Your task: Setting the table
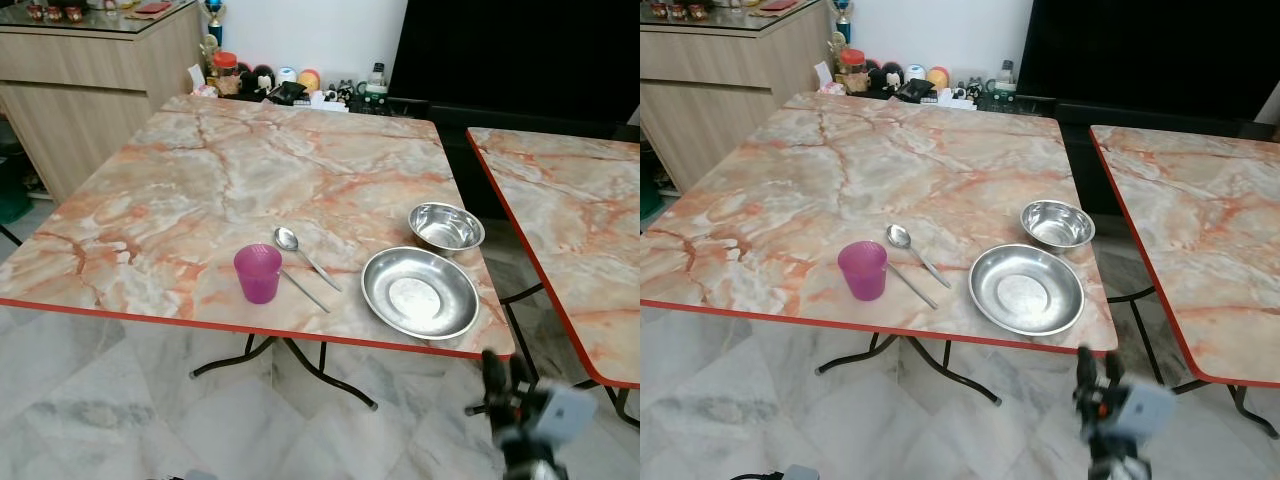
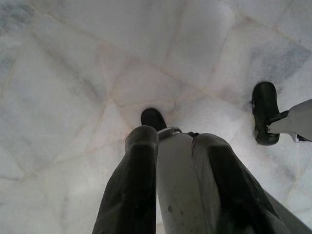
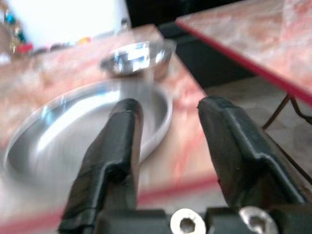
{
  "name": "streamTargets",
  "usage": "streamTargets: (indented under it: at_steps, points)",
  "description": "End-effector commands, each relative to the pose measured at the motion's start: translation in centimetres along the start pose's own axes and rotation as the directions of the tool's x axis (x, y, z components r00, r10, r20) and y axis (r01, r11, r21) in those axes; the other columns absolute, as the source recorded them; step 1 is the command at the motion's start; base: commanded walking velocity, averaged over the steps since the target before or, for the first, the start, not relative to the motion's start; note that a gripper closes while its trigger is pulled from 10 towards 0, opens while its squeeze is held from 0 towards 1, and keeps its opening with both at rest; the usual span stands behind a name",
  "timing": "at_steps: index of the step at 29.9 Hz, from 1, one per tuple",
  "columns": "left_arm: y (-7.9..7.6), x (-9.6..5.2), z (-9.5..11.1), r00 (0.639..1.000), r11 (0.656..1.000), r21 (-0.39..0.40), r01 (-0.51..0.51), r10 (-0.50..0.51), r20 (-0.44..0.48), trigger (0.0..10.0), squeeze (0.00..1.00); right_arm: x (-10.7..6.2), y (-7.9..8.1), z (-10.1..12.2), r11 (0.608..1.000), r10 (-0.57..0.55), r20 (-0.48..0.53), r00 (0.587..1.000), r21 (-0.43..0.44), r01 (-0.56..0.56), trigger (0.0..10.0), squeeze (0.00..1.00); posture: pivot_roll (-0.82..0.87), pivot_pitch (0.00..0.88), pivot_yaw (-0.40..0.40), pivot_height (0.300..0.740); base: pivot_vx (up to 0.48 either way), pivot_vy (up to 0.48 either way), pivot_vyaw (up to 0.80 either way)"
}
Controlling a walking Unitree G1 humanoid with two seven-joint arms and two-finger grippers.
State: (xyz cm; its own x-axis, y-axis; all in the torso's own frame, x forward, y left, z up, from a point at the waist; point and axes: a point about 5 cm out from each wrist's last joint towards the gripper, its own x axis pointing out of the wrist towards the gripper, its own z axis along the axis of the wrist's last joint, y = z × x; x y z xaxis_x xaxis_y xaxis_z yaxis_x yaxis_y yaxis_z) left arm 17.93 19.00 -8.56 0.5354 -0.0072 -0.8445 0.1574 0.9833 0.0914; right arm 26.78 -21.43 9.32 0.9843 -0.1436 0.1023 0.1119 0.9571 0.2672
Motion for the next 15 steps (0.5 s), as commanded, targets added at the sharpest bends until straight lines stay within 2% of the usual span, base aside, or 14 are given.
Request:
streamTargets:
  at_steps: [1,3,4,5,8,10,11,13,14,15]
  points:
    - [-0.3,0.0,-0.3,1.000,1.000,0.007,0.009,-0.008,-0.013,10.0,0.00,0.3,-0.6,-0.3,0.999,-0.040,-0.033,0.999,0.024,0.041,10.0,1.00,-0.01,0.067,-0.081,0.740,0.000,0.000,0.00]
    - [-0.2,0.0,-0.3,1.000,1.000,0.004,0.006,-0.006,-0.011,10.0,0.00,1.1,-0.5,0.0,0.997,-0.053,-0.020,0.998,0.051,0.054,10.0,1.00,-0.01,0.069,-0.080,0.740,0.000,0.000,0.00]
    - [-0.2,0.0,-0.2,1.000,1.000,0.005,0.006,-0.006,-0.011,10.0,0.00,1.3,-0.4,0.2,0.996,-0.057,-0.018,0.998,0.065,0.059,10.0,0.83,-0.01,0.069,-0.080,0.740,0.000,0.000,0.00]
    - [-0.2,0.0,-0.2,1.000,1.000,0.006,0.005,-0.005,-0.012,10.0,0.00,1.9,-0.3,0.3,0.992,-0.071,-0.030,0.997,0.101,0.073,10.0,0.00,0.00,0.072,-0.075,0.740,0.000,0.000,0.00]
    - [-0.1,0.0,-0.2,1.000,1.000,0.008,0.005,-0.005,-0.013,10.0,0.00,2.2,-0.4,0.1,0.983,-0.096,-0.067,0.993,0.148,0.105,10.0,0.00,0.00,0.077,-0.070,0.740,0.000,0.000,0.00]
    - [-0.1,0.0,-0.3,1.000,1.000,0.009,0.004,-0.004,-0.015,10.0,0.00,2.6,-0.4,-0.1,0.966,-0.113,-0.083,0.990,0.226,0.129,10.0,0.00,0.00,0.084,-0.064,0.740,0.000,0.000,0.00]
    - [-0.1,0.0,-0.3,1.000,1.000,0.010,0.004,-0.004,-0.016,10.0,0.00,2.7,-0.2,-0.2,0.963,-0.108,-0.091,0.990,0.239,0.127,10.0,0.92,0.00,0.084,-0.063,0.740,0.000,0.000,0.00]
    - [-0.1,0.0,-0.3,1.000,1.000,0.010,0.004,-0.004,-0.016,10.0,0.00,2.9,-0.1,-0.2,0.961,-0.100,-0.099,0.990,0.247,0.122,10.0,0.92,0.00,0.085,-0.059,0.740,0.000,0.000,0.00]
    - [0.0,0.0,-0.4,1.000,1.000,0.012,0.005,-0.004,-0.017,10.0,0.00,3.3,0.2,-0.4,0.961,-0.095,-0.120,0.988,0.247,0.122,10.0,1.00,0.00,0.090,-0.054,0.740,0.000,0.000,0.00]
    - [0.0,0.0,-0.4,1.000,1.000,0.012,0.005,-0.005,-0.018,10.0,0.00,3.5,0.3,-0.4,0.961,-0.093,-0.123,0.988,0.248,0.121,10.0,1.00,-0.01,0.091,-0.052,0.740,0.000,0.000,0.00]
